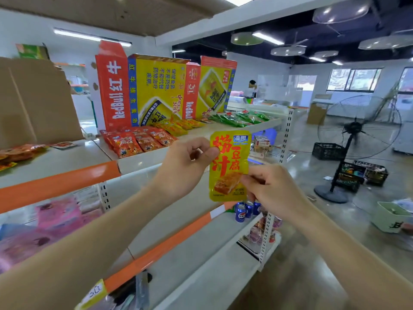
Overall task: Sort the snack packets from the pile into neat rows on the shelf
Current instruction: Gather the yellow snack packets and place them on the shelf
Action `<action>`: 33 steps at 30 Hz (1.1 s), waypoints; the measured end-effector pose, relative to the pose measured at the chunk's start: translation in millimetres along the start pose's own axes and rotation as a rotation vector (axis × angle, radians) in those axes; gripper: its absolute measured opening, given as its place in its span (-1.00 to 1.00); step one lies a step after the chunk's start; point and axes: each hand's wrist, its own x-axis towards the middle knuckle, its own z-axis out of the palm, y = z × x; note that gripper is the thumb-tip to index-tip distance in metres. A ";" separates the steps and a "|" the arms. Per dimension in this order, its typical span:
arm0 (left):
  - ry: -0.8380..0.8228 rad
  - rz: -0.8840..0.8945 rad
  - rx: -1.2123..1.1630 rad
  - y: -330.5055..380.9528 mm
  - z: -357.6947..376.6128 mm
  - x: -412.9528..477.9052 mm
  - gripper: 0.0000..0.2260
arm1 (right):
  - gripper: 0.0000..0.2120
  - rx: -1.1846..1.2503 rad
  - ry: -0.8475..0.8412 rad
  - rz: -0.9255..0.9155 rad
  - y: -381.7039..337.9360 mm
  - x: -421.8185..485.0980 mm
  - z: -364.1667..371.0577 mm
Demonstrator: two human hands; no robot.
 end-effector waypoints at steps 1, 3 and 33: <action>-0.007 -0.012 -0.012 -1.9 5.8 0.2 -0.69 | -0.68 -0.004 -0.009 0.010 4.4 -0.8 -2.7; -0.027 -0.024 -0.032 -7.2 15.1 3.3 -0.72 | -0.67 0.010 -0.022 0.027 12.8 -1.4 -6.1; -0.103 -0.006 -0.616 -113.7 152.4 151.4 -0.80 | -0.71 0.002 0.313 0.206 122.4 77.3 -47.7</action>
